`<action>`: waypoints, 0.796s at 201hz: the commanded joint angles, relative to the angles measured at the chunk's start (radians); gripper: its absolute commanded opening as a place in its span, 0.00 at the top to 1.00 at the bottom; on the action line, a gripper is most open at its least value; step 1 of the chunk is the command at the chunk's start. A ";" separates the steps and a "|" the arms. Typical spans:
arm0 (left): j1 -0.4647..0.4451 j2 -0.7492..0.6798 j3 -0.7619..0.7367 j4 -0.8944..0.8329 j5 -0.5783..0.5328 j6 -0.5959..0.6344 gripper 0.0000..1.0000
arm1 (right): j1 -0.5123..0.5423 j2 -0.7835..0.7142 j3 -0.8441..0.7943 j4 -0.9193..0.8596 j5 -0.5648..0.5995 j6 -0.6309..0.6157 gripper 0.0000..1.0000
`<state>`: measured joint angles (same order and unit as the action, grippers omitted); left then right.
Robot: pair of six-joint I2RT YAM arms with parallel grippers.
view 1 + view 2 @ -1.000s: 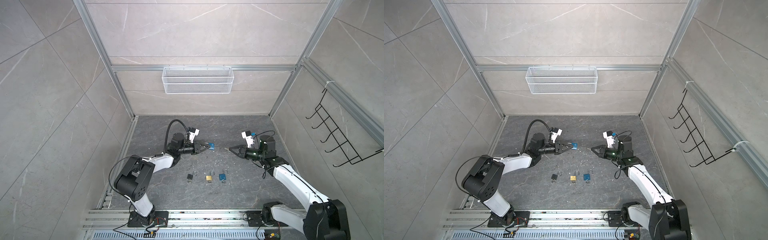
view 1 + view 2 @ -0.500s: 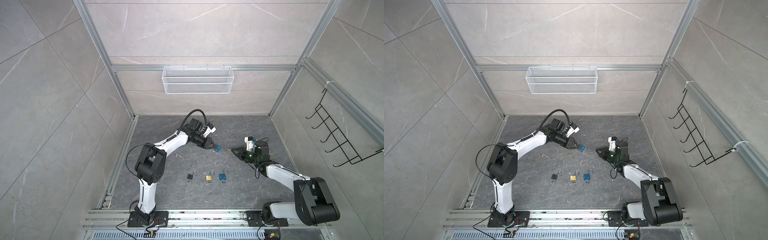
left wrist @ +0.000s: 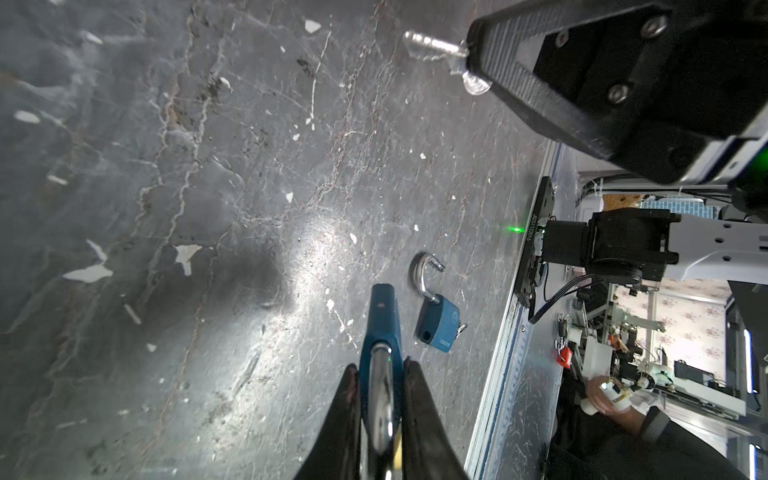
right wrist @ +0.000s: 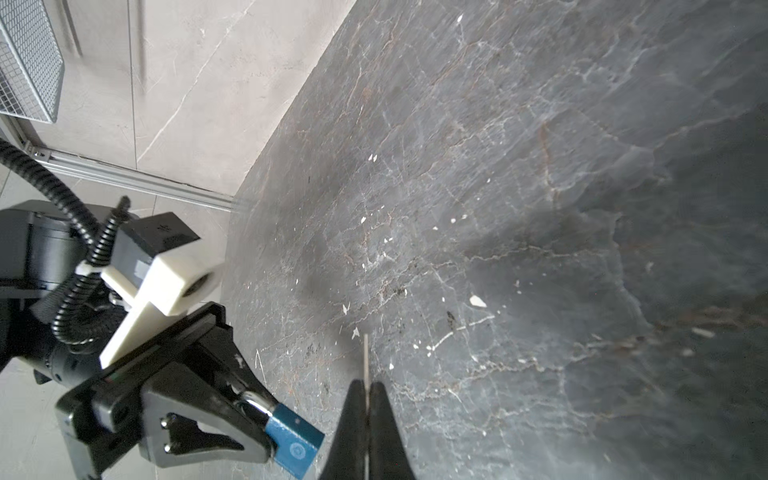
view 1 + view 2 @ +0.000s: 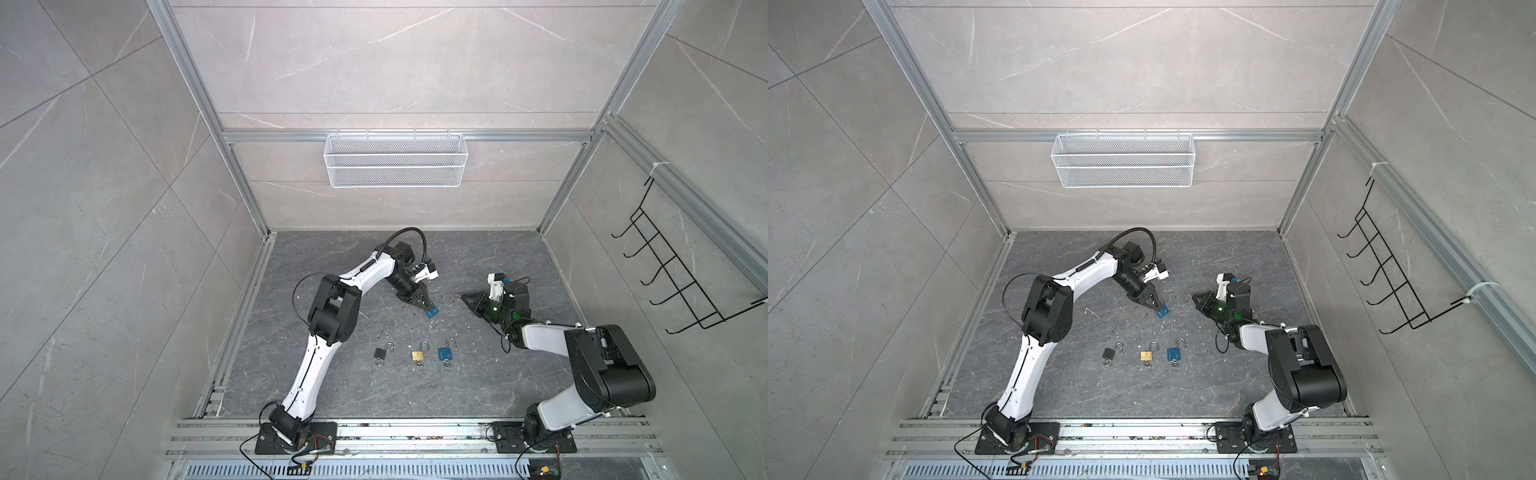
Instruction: Lock with the key
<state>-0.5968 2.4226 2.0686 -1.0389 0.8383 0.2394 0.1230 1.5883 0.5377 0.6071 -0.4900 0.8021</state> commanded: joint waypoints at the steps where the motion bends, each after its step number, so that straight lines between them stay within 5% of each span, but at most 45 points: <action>1: -0.015 0.010 0.073 -0.120 0.026 0.063 1.00 | 0.014 0.039 -0.012 0.097 -0.002 0.029 1.00; 51: -0.015 0.122 0.242 -0.299 0.044 0.149 1.00 | 0.114 0.105 -0.008 0.122 0.037 0.041 1.00; 160: -0.008 0.240 0.349 -0.299 -0.035 0.119 1.00 | 0.230 0.284 0.010 0.285 0.120 0.132 1.00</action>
<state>-0.6090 2.6511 2.3775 -1.3163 0.8089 0.3603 0.3443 1.8427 0.5369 0.8425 -0.4076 0.9031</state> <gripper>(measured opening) 0.161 0.050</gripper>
